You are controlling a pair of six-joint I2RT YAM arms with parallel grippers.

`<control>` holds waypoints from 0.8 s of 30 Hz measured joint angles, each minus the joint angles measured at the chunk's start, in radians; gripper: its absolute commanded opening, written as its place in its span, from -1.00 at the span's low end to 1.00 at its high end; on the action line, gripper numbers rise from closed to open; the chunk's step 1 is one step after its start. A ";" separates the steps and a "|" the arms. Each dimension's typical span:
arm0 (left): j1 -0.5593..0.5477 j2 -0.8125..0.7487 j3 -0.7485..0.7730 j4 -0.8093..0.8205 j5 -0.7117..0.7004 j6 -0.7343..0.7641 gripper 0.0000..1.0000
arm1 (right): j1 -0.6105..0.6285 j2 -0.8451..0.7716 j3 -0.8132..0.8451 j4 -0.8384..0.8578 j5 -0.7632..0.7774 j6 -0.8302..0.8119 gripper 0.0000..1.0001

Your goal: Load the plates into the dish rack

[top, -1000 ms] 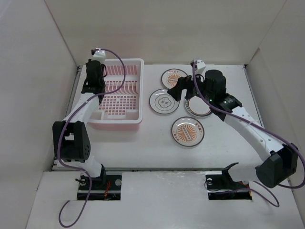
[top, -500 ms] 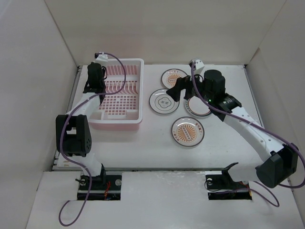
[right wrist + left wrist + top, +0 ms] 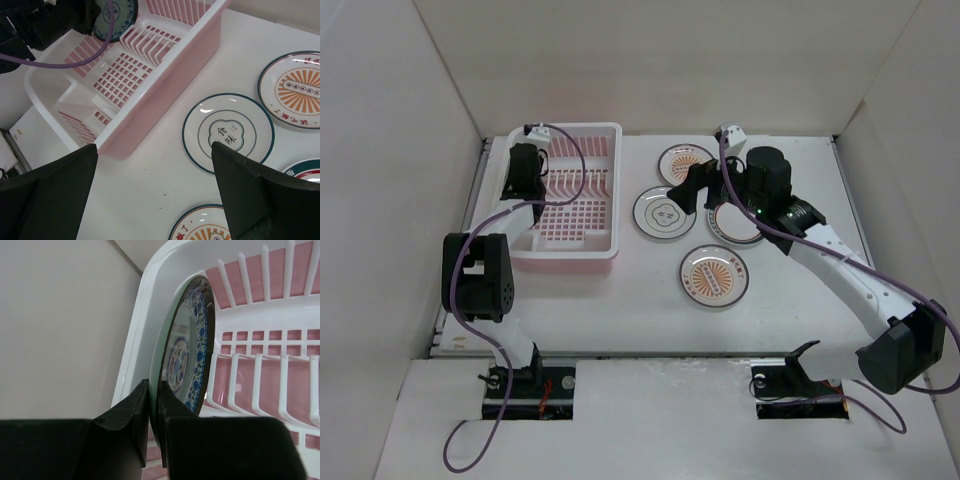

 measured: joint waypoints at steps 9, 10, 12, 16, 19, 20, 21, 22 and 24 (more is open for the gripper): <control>0.000 0.013 -0.002 -0.001 -0.003 -0.019 -1.00 | 0.005 0.000 0.001 0.000 0.000 0.000 1.00; 0.000 0.018 -0.002 -0.006 -0.003 -0.024 -1.00 | 0.005 0.000 0.001 0.000 0.000 0.000 1.00; -0.001 0.027 -0.002 -0.010 -0.001 -0.039 -1.00 | 0.005 0.000 0.001 0.000 0.000 0.000 1.00; -0.002 0.032 -0.002 -0.012 0.000 -0.057 -0.85 | 0.005 -0.001 0.001 0.000 0.000 0.000 1.00; 0.001 0.032 -0.002 -0.016 -0.001 -0.066 -0.47 | 0.006 -0.002 0.001 0.000 0.000 0.000 1.00; 0.003 0.032 -0.002 -0.017 -0.002 -0.072 -0.41 | 0.008 -0.002 0.001 0.000 0.000 0.000 1.00; 0.004 0.032 -0.002 -0.018 -0.002 -0.076 -0.23 | 0.010 -0.003 0.001 0.000 0.000 0.000 1.00; 0.008 0.032 -0.002 -0.018 -0.002 -0.074 -0.23 | 0.011 -0.004 0.001 0.000 0.000 0.000 1.00; 0.013 0.032 -0.002 -0.017 0.002 -0.083 -0.07 | 0.012 -0.005 0.001 0.000 0.000 0.000 1.00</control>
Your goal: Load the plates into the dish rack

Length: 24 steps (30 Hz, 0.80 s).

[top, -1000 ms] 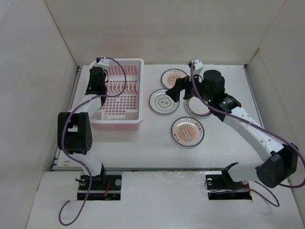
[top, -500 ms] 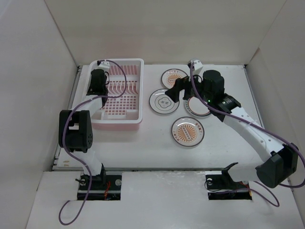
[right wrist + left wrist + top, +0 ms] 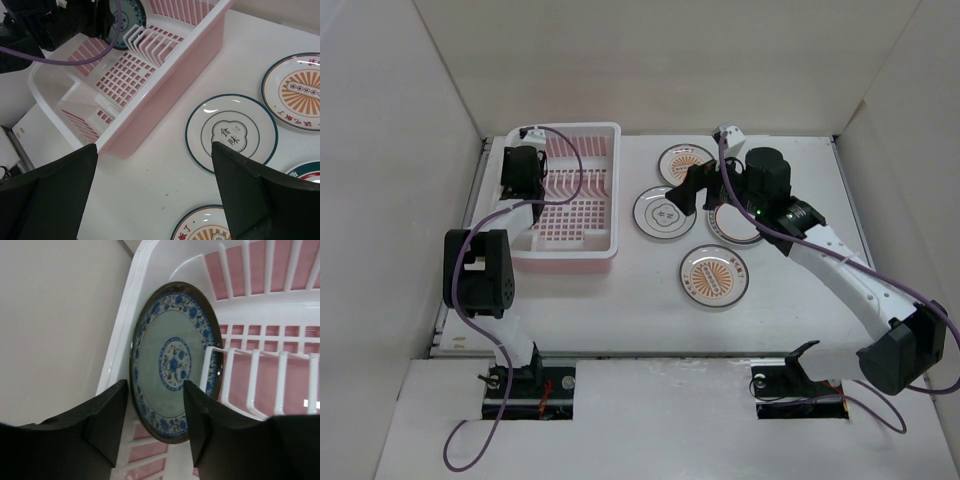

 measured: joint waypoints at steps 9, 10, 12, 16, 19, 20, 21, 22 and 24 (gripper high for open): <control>-0.002 -0.016 0.000 -0.016 0.022 -0.008 0.50 | 0.000 0.000 0.001 0.000 0.006 0.000 1.00; -0.002 -0.027 0.000 -0.023 0.021 -0.007 0.59 | -0.001 0.000 0.002 0.000 0.008 0.000 1.00; 0.000 -0.060 0.000 -0.034 0.023 -0.008 0.67 | -0.007 0.001 0.005 0.000 0.011 0.000 1.00; 0.005 -0.145 0.008 -0.046 0.039 -0.023 1.00 | -0.031 0.013 0.018 0.000 0.016 0.000 1.00; 0.005 -0.199 0.039 -0.072 0.064 -0.069 1.00 | -0.072 0.038 0.028 0.002 0.031 0.002 1.00; 0.005 -0.211 0.057 -0.085 0.076 -0.095 1.00 | -0.093 0.052 0.031 0.009 0.035 0.006 1.00; 0.005 -0.216 0.068 -0.105 0.088 -0.127 1.00 | -0.121 0.071 0.032 0.019 0.035 0.013 1.00; 0.005 -0.223 0.108 -0.136 0.102 -0.156 1.00 | -0.159 0.095 0.034 0.035 0.024 0.020 1.00; 0.005 -0.223 0.196 -0.225 0.146 -0.232 1.00 | -0.253 0.164 0.040 0.068 -0.021 0.034 1.00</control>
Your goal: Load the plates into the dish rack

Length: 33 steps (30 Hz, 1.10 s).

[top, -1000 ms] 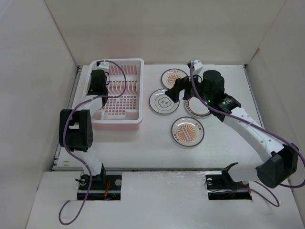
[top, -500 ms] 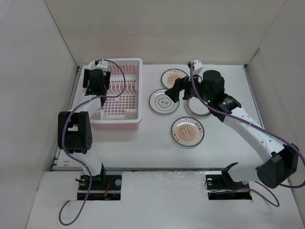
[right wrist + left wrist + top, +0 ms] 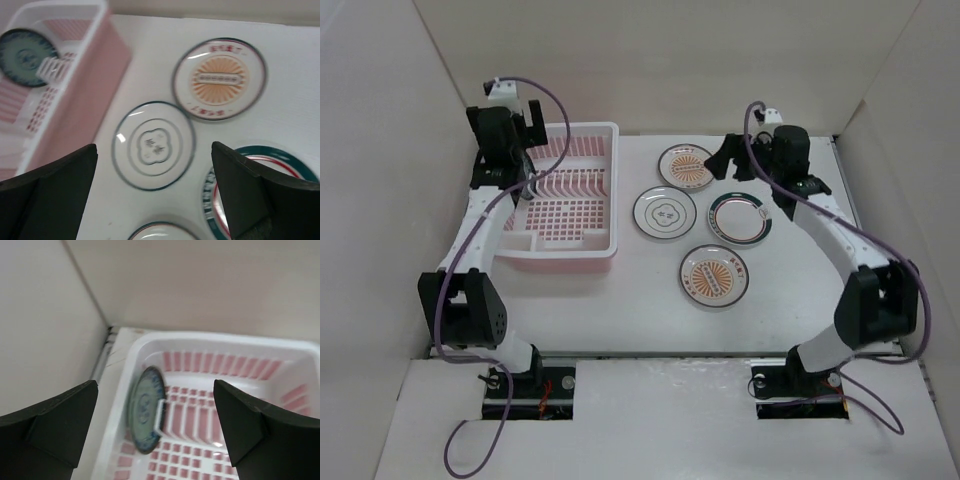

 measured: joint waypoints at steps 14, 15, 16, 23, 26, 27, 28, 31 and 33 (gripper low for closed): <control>-0.130 -0.307 0.012 -0.116 0.448 -0.458 1.00 | -0.299 0.675 0.384 0.004 -0.283 0.053 0.92; -0.147 -0.321 0.007 -0.115 0.460 -0.471 1.00 | -0.299 0.710 0.428 -0.011 -0.295 0.055 0.89; -0.162 -0.334 0.000 -0.116 0.471 -0.482 1.00 | -0.299 0.743 0.470 -0.018 -0.304 0.056 0.89; -0.281 -0.374 -0.030 -0.150 0.453 -0.525 1.00 | -0.293 0.914 0.706 -0.151 -0.306 0.073 0.76; -0.306 -0.383 -0.033 -0.156 0.444 -0.531 1.00 | -0.290 0.981 0.796 -0.202 -0.304 0.086 0.69; -0.309 -0.386 -0.033 -0.159 0.442 -0.533 1.00 | -0.287 0.996 0.811 -0.214 -0.304 0.094 0.66; -0.309 -0.388 -0.033 -0.162 0.438 -0.534 1.00 | -0.286 1.005 0.816 -0.224 -0.304 0.100 0.66; -0.309 -0.395 -0.033 -0.167 0.423 -0.535 1.00 | -0.278 1.023 0.825 -0.254 -0.311 0.116 0.60; -0.308 -0.400 -0.033 -0.172 0.416 -0.535 1.00 | -0.270 1.030 0.843 -0.263 -0.312 0.126 0.53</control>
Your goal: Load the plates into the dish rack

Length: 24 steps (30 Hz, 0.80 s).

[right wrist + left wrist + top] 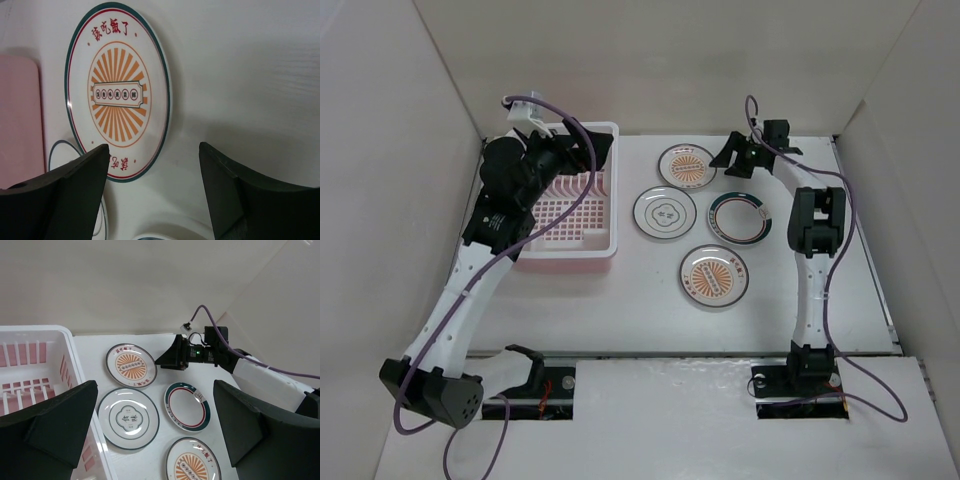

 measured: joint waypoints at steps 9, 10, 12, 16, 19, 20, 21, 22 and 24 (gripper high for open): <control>0.000 -0.013 0.000 -0.020 -0.011 -0.007 1.00 | 0.041 0.032 0.028 0.001 -0.011 0.043 0.32; 0.000 -0.016 0.000 -0.022 -0.012 -0.008 1.00 | 0.045 0.032 0.028 0.000 -0.012 0.046 0.26; 0.000 -0.023 0.000 -0.023 -0.014 -0.008 1.00 | 0.045 0.034 0.028 -0.003 -0.010 0.052 0.22; 0.000 -0.040 0.000 -0.026 -0.018 -0.007 1.00 | 0.046 0.040 0.028 -0.003 0.000 0.064 0.02; 0.000 -0.050 0.000 -0.026 -0.018 -0.007 1.00 | 0.045 0.042 0.028 -0.008 0.011 0.076 -0.10; 0.000 -0.051 0.000 -0.026 -0.018 -0.007 1.00 | 0.045 0.043 0.028 -0.008 0.017 0.077 -0.22; 0.000 -0.053 0.000 -0.026 -0.019 -0.007 1.00 | 0.045 0.043 0.028 -0.010 0.025 0.079 -0.27; 0.000 -0.053 0.000 -0.026 -0.019 -0.007 1.00 | 0.045 0.043 0.028 -0.014 0.035 0.084 -0.38; 0.000 -0.053 0.000 -0.027 -0.019 -0.007 1.00 | 0.045 0.046 0.028 -0.021 0.046 0.092 -0.61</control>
